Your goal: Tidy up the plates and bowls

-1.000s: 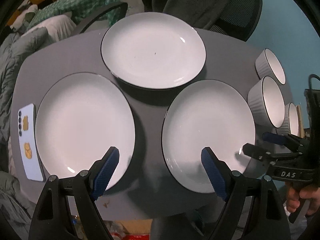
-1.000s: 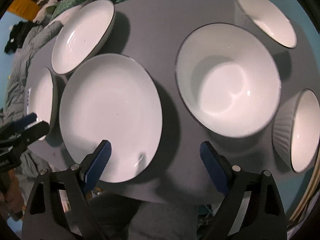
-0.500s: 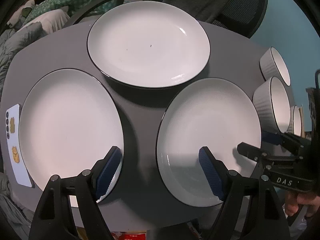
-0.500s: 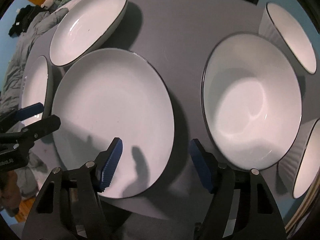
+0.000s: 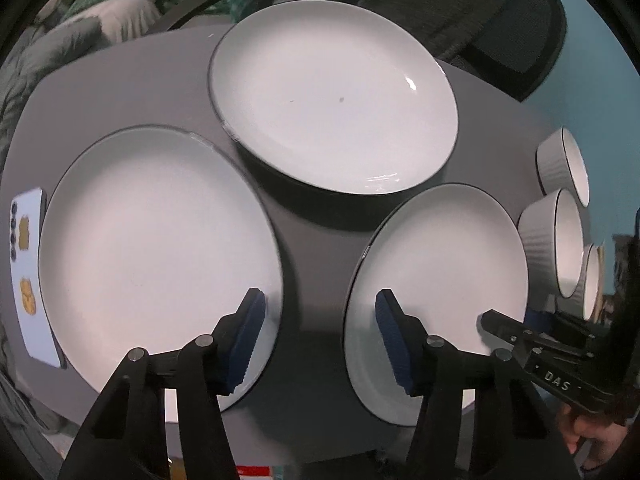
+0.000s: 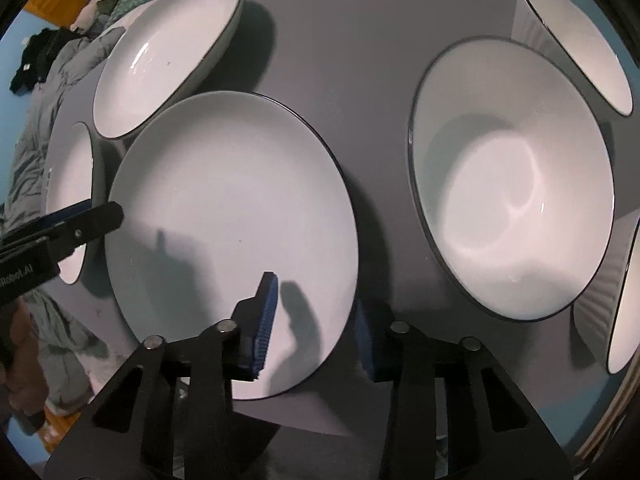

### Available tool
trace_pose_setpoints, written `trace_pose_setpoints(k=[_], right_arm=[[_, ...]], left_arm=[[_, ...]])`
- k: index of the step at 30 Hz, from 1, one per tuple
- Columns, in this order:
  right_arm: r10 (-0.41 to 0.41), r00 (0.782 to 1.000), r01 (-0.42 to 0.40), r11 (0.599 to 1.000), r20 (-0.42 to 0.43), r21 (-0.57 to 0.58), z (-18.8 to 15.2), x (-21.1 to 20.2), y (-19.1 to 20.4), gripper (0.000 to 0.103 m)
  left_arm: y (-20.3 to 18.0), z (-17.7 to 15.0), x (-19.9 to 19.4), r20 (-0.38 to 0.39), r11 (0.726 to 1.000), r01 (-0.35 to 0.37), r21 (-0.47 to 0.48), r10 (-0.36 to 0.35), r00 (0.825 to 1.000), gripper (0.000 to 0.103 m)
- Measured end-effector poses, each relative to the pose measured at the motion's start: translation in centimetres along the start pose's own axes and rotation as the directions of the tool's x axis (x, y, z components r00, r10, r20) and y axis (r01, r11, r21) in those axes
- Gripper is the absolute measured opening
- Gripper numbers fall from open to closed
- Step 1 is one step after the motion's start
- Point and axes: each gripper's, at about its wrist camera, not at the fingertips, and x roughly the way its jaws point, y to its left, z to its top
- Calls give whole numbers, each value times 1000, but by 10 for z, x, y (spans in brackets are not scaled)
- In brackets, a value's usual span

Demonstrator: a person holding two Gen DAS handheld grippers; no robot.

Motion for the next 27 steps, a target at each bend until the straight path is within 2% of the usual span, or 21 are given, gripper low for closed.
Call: trace_pose_setpoints(k=[4,9,16,21,22,25,27], right_arm=[[-13,1000,13,1000,5,2,-10,-10,-10,36],[-34,999,34,999,10,-12,-7,-14,4,36],[-40,999,40,999,31,-2,-20,-20,4,36],[-62,997,62,998,52,4,-13,-18,7,36],[-69,996,69,998,55,5,-10,-11,12,36],[-82,995,82,997,56,7,-8,-5,19,36],[-70,997,69,997,42,19,-9,-4,16,36]], left_arm=[[10,-6,-16,21,999,31,-24,-30,999,59],[4,-13,-27,29,998,55,29,-56,998,59],[-9,-8,-13,-11,994,47,101,-46,999,59],[-19,2,1,-47,991,42,125,-36,998,59],[-20,2,3,-52,991,41,126,-35,998,58],[-20,4,8,-82,992,41,117,-31,996,44],[-16,3,10,-86,993,30,111,-21,996,41]])
